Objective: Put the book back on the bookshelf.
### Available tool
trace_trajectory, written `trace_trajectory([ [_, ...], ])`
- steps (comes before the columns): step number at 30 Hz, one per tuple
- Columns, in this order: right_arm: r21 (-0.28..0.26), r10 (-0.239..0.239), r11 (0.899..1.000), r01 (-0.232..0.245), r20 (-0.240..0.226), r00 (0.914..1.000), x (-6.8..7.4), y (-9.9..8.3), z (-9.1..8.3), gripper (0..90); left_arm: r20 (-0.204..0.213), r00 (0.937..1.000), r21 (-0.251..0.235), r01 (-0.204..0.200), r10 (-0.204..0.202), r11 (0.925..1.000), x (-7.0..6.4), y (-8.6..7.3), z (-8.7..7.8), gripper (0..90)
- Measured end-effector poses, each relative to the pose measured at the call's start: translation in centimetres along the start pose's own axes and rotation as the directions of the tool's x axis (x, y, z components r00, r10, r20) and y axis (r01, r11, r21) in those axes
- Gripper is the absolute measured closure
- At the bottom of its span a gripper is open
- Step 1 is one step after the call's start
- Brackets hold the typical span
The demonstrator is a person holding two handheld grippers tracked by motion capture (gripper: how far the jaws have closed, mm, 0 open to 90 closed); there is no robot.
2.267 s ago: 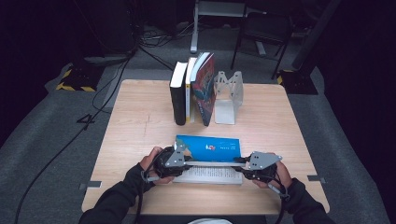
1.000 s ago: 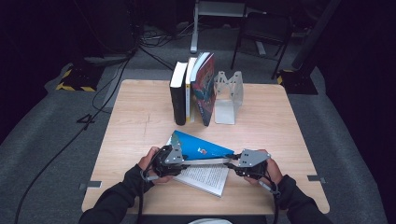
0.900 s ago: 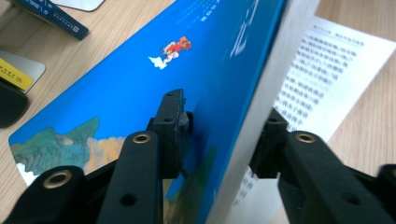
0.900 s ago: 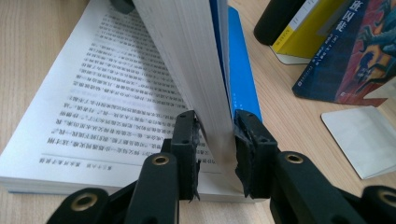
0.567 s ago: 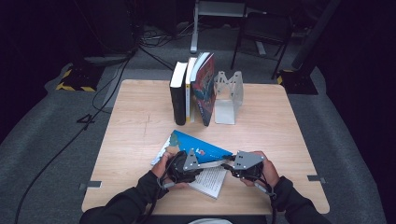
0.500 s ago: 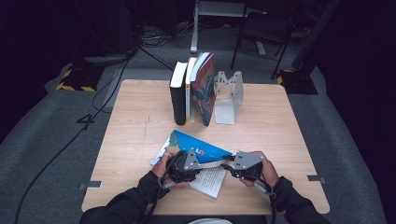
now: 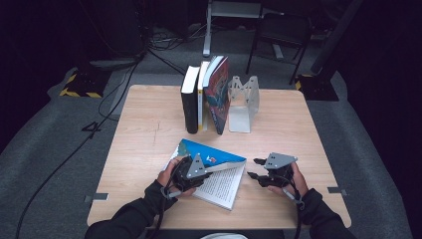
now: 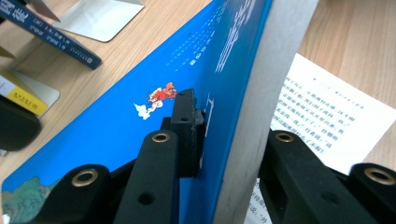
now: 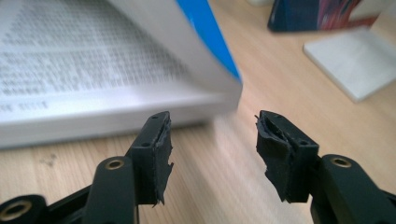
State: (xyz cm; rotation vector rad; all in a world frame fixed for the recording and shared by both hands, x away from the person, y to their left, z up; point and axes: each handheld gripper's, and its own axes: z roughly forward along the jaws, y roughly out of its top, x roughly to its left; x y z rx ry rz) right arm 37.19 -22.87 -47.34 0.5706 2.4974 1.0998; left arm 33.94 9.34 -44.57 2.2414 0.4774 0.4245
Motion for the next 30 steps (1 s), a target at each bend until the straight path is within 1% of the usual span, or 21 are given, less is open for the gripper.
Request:
trace_trajectory([
  [1,0.016,0.010,1.000,-0.010,-0.009,0.9999,-0.1,-0.3,0.3,44.8,0.005,1.0000,-0.003,0.007,-0.007,1.0000,0.1,-0.1,-0.1,73.8],
  [3,0.049,0.003,0.999,-0.002,-0.019,0.9998,-0.1,-0.5,0.8,44.5,0.010,0.9998,-0.019,0.017,-0.017,0.9997,0.2,-0.2,-0.2,73.8],
  [5,0.051,0.009,0.999,-0.007,-0.035,0.9994,0.1,-0.6,1.2,45.5,0.024,0.9990,-0.029,0.037,-0.036,0.9989,0.4,-0.2,-0.4,73.9],
  [7,0.059,-0.003,0.998,0.006,-0.040,0.9992,0.4,-0.6,1.5,45.0,0.026,0.9987,-0.046,0.046,-0.045,0.9979,0.5,-0.3,-0.6,74.6],
  [8,0.060,-0.002,0.998,0.005,-0.053,0.9986,0.5,-0.7,1.7,44.8,0.034,0.9975,-0.058,0.063,-0.061,0.9963,0.7,-0.3,-0.9,74.6],
  [10,0.069,-0.007,0.998,0.011,-0.061,0.9981,0.8,-0.7,2.2,44.6,0.034,0.9969,-0.077,0.073,-0.071,0.9943,0.9,-0.3,-1.2,75.3],
  [12,0.065,-0.007,0.998,0.013,-0.081,0.9967,1.0,-0.6,2.5,44.6,0.047,0.9943,-0.092,0.100,-0.096,0.9908,1.3,-0.3,-1.6,75.6],
  [13,0.059,-0.009,0.998,0.014,-0.082,0.9966,1.1,-0.5,2.6,44.6,0.046,0.9933,-0.100,0.110,-0.106,0.9889,1.4,-0.3,-1.7,75.6],
  [14,0.056,-0.013,0.998,0.017,-0.081,0.9966,1.2,-0.4,2.7,44.5,0.042,0.9935,-0.104,0.110,-0.106,0.9885,1.5,-0.3,-1.9,75.7],
  [16,0.038,0.007,0.999,-0.003,-0.105,0.9944,1.4,-0.3,3.0,43.8,0.047,0.9928,-0.114,0.115,-0.110,0.9869,1.6,-0.3,-2.0,75.7],
  [17,0.030,0.007,1.000,-0.004,-0.117,0.9931,1.5,-0.2,3.1,44.0,0.054,0.9922,-0.111,0.118,-0.112,0.9868,1.6,-0.4,-2.0,75.6],
  [19,0.008,0.010,1.000,-0.009,-0.141,0.9900,1.8,0.0,3.4,44.3,0.053,0.9929,-0.105,0.112,-0.106,0.9882,1.5,-0.4,-1.9,75.6],
  [20,0.003,0.000,1.000,0.000,-0.138,0.9904,1.9,0.2,3.5,44.3,0.057,0.9927,-0.099,0.112,-0.106,0.9888,1.5,-0.4,-1.8,75.5],
  [21,-0.004,-0.022,1.000,0.021,-0.133,0.9908,2.1,0.3,3.5,45.1,0.057,0.9927,-0.099,0.112,-0.106,0.9888,1.5,-0.4,-1.8,75.4],
  [22,-0.018,-0.027,1.000,0.025,-0.137,0.9902,2.3,0.4,3.4,47.2,0.057,0.9930,-0.095,0.109,-0.103,0.9895,1.4,-0.4,-1.8,75.4],
  [24,-0.063,-0.024,0.998,0.014,-0.153,0.9879,2.4,0.5,3.1,48.4,0.065,0.9928,-0.089,0.107,-0.101,0.9903,1.4,-0.5,-1.9,75.3],
  [25,-0.081,-0.026,0.997,0.014,-0.149,0.9886,2.6,0.8,2.9,48.5,0.064,0.9930,-0.088,0.104,-0.099,0.9907,1.3,-0.5,-2.0,75.1],
  [26,-0.091,-0.019,0.996,0.005,-0.150,0.9886,2.6,1.0,2.7,48.5,0.061,0.9922,-0.087,0.114,-0.109,0.9897,1.3,-0.6,-2.3,75.0],
  [27,-0.114,-0.002,0.993,-0.015,-0.151,0.9885,2.5,1.2,2.4,48.5,0.067,0.9913,-0.081,0.119,-0.113,0.9896,1.4,-0.6,-2.4,74.8],
  [28,-0.132,0.004,0.991,-0.023,-0.147,0.9892,2.5,1.4,2.3,48.5,0.068,0.9907,-0.077,0.123,-0.118,0.9894,1.3,-0.6,-2.6,74.5],
  [30,-0.144,0.007,0.989,-0.028,-0.146,0.9893,2.5,1.7,2.1,48.5,0.071,0.9895,-0.081,0.131,-0.125,0.9881,1.4,-0.7,-2.8,74.1],
])
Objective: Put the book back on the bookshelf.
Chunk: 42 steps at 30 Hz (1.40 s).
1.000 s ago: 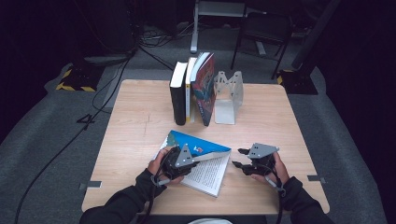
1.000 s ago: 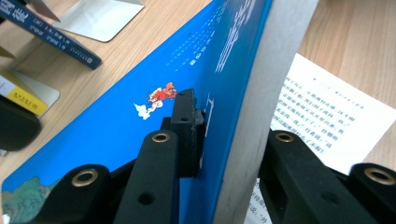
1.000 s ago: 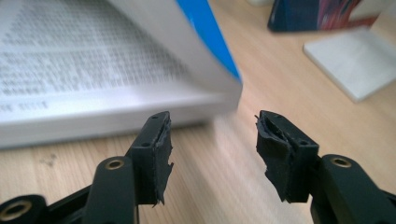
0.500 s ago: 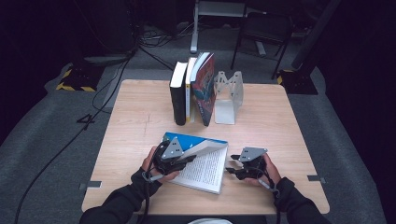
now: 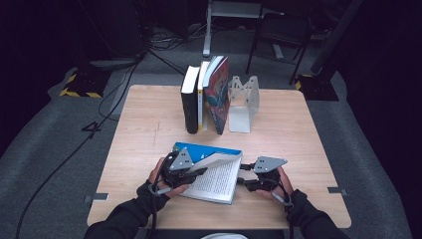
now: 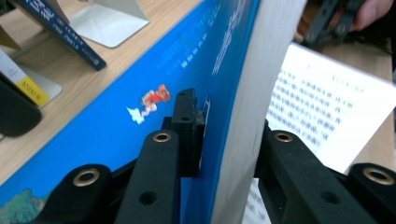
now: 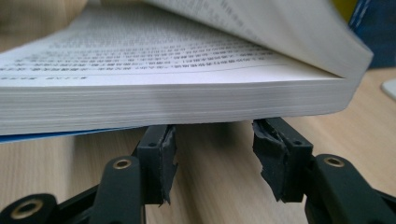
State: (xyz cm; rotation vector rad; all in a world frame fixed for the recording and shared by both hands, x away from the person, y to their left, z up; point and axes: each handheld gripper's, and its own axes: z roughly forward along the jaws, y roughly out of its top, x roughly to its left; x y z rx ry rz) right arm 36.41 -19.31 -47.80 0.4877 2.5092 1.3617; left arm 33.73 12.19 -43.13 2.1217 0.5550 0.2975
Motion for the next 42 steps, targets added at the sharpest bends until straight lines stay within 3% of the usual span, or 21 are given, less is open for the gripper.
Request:
trace_trajectory([
  [1,-0.044,0.014,0.999,-0.014,0.005,0.9999,0.1,0.9,-0.4,48.6,0.011,0.9997,-0.009,0.021,-0.021,0.9997,0.1,-0.1,-0.4,73.8],
  [5,-0.101,0.016,0.995,-0.015,0.009,0.9998,0.1,2.6,-1.0,48.5,0.006,0.9993,-0.038,0.038,-0.037,0.9986,0.1,-0.3,-1.1,73.3],
  [10,-0.135,-0.016,0.991,0.019,0.020,0.9997,0.0,4.6,-1.3,48.6,0.033,0.9959,-0.100,0.087,-0.084,0.9911,0.5,-0.3,-2.0,73.6],
  [13,-0.171,-0.028,0.985,0.034,0.036,0.9989,-0.2,5.8,-1.9,48.6,0.055,0.9945,-0.133,0.096,-0.090,0.9864,0.4,0.1,-2.1,74.1],
  [15,-0.184,-0.045,0.981,0.052,0.040,0.9982,-0.2,6.2,-2.6,48.6,0.078,0.9946,-0.146,0.080,-0.069,0.9860,0.1,0.5,-1.9,74.2],
  [22,-0.199,-0.090,0.974,0.105,0.081,0.9926,-0.6,7.3,-5.0,48.6,0.132,0.9900,-0.193,0.076,-0.051,0.9783,-0.6,1.5,-0.9,72.9],
  [26,-0.201,-0.094,0.973,0.113,0.100,0.9905,-0.6,7.7,-5.2,48.7,0.103,0.9946,-0.213,0.031,-0.009,0.9766,-0.7,1.5,-0.8,72.6],
  [28,-0.211,-0.091,0.971,0.109,0.095,0.9913,-0.5,8.1,-5.0,48.7,0.105,0.9944,-0.223,0.036,-0.013,0.9740,-0.6,1.3,-0.9,72.4],
  [29,-0.212,-0.097,0.970,0.116,0.099,0.9903,-0.4,8.3,-4.9,49.0,0.111,0.9934,-0.242,0.057,-0.031,0.9685,-0.4,1.0,-1.3,72.3],
  [32,-0.224,-0.109,0.966,0.131,0.108,0.9881,0.1,9.2,-4.4,50.1,0.068,0.9971,-0.267,0.052,-0.035,0.9624,-0.7,0.4,-2.0,71.9],
  [34,-0.231,-0.107,0.964,0.130,0.110,0.9881,0.4,9.7,-4.2,50.1,0.035,0.9988,-0.271,0.041,-0.033,0.9618,-0.9,0.2,-2.5,71.3],
  [42,-0.237,-0.138,0.957,0.165,0.126,0.9824,1.5,11.8,-2.9,49.9,0.005,0.9986,-0.288,0.051,-0.052,0.9562,-0.5,-0.8,-4.0,69.6],
])
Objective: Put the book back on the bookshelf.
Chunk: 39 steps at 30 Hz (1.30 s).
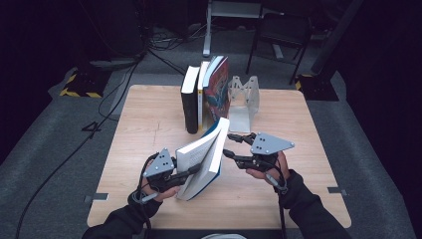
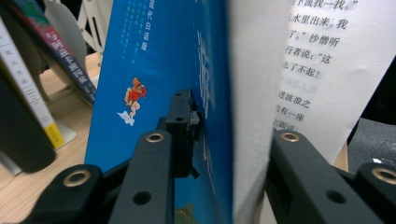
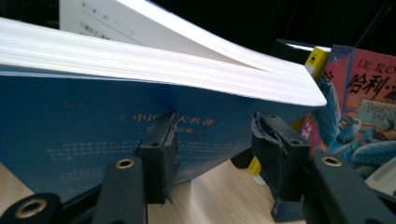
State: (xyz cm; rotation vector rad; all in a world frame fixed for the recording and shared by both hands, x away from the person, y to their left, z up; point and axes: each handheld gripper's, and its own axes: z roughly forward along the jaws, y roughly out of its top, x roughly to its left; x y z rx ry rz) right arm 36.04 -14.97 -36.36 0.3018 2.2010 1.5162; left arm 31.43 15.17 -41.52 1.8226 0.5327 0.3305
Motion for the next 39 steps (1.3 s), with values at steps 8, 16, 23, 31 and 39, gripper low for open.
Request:
trace_trajectory([
  [8,-0.041,0.000,0.999,0.001,0.021,0.9998,1.2,0.9,1.5,50.4,-0.030,0.9984,0.077,-0.046,0.049,0.9959,-0.1,-1.7,-1.0,53.3],
  [16,-0.038,-0.011,0.999,0.009,-0.041,0.9991,1.6,1.2,2.1,47.5,-0.039,0.9992,0.164,0.009,-0.003,0.9864,0.1,-3.1,-0.9,52.5],
  [23,-0.051,-0.020,0.999,0.016,-0.072,0.9972,1.4,1.4,1.3,52.0,0.049,0.9986,0.118,0.016,-0.021,0.9929,1.3,-3.0,-0.3,67.0],
  [31,-0.035,-0.078,0.996,0.077,-0.032,0.9965,1.4,1.7,-0.7,53.4,0.171,0.9852,0.097,-0.026,0.009,0.9949,0.8,-2.0,3.6,70.2],
  [39,-0.039,-0.036,0.999,0.038,0.045,0.9983,0.5,0.1,-3.4,50.9,0.202,0.9781,0.102,-0.073,0.051,0.9921,0.6,-0.8,6.6,69.4],
])
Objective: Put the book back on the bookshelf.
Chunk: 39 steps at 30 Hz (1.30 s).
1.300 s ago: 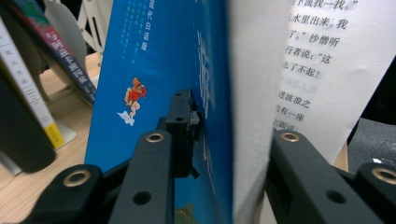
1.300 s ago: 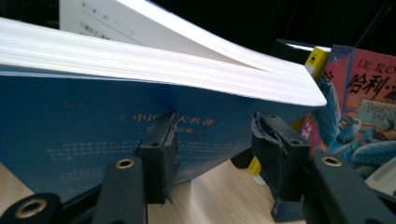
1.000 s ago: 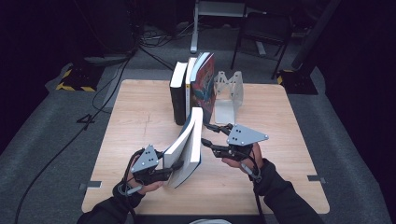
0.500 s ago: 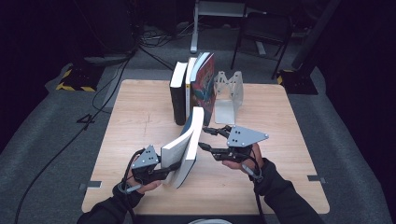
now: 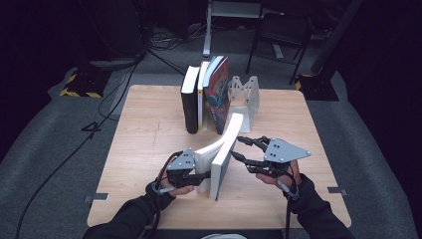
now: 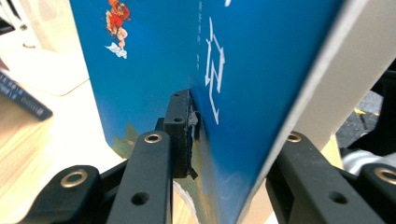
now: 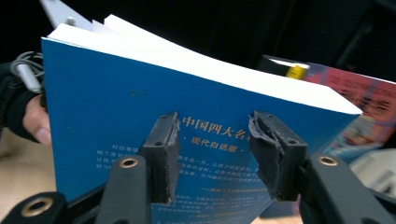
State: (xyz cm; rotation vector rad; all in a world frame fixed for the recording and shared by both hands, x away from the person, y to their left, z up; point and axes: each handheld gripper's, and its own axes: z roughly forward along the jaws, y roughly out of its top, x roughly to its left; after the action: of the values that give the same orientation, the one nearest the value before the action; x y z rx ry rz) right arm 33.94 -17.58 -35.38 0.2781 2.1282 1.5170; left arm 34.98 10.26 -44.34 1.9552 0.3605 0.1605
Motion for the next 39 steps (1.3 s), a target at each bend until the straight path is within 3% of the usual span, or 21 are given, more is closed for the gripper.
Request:
trace_trajectory([
  [5,-0.019,0.054,0.998,-0.053,0.053,0.9972,-0.5,-1.1,-1.3,44.4,0.029,0.9995,-0.003,-0.009,0.009,1.0000,0.5,0.6,1.1,67.2],
  [9,-0.002,0.063,0.998,-0.063,0.078,0.9950,-0.1,-2.2,-1.7,41.8,0.011,0.9998,0.012,-0.018,0.017,0.9998,0.1,0.8,1.2,63.2],
  [15,0.039,0.092,0.995,-0.094,0.071,0.9933,0.3,-3.8,-1.2,38.2,-0.026,0.9994,0.046,-0.024,0.025,0.9987,-0.8,0.7,1.0,57.3],
  [20,0.075,0.102,0.992,-0.104,0.034,0.9942,0.8,-4.7,-0.6,37.2,-0.017,0.9978,0.147,-0.061,0.064,0.9873,-2.1,-0.2,0.6,49.2],
  [23,0.075,0.128,0.989,-0.128,0.015,0.9917,0.8,-5.1,-0.5,36.1,-0.008,0.9998,0.146,-0.016,0.017,0.9891,-2.3,-0.6,0.4,43.1],
  [30,0.093,0.127,0.987,-0.129,0.027,0.9915,0.9,-5.6,-0.4,34.8,-0.065,0.9979,0.135,0.011,-0.002,0.9909,-3.4,-0.7,0.6,40.9],
  [32,0.095,0.126,0.987,-0.128,0.034,0.9915,1.0,-5.7,-0.2,34.8,-0.071,0.9969,0.126,0.042,-0.033,0.9911,-3.8,-1.0,0.6,40.6],
  [33,0.097,0.125,0.987,-0.127,0.033,0.9917,1.0,-5.8,-0.2,34.7,-0.053,0.9977,0.126,0.048,-0.041,0.9909,-3.9,-1.1,0.5,39.4],
  [34,0.102,0.127,0.986,-0.130,0.033,0.9913,1.0,-5.8,-0.1,34.5,-0.028,0.9987,0.139,0.046,-0.042,0.9893,-4.2,-1.2,0.5,32.2],
  [35,0.112,0.123,0.986,-0.125,0.029,0.9920,1.1,-5.9,0.0,34.5,-0.039,0.9991,0.154,0.022,-0.017,0.9878,-4.9,-1.3,0.7,30.5],
  [37,0.122,0.114,0.986,-0.115,0.023,0.9933,1.3,-6.0,0.2,34.4,-0.046,0.9989,0.165,0.008,0.000,0.9862,-5.4,-1.3,0.9,30.7],
  [39,0.132,0.107,0.985,-0.108,0.017,0.9941,1.5,-6.1,0.5,34.0,-0.077,0.9970,0.175,0.005,0.008,0.9845,-6.0,-1.3,1.7,25.2],
])
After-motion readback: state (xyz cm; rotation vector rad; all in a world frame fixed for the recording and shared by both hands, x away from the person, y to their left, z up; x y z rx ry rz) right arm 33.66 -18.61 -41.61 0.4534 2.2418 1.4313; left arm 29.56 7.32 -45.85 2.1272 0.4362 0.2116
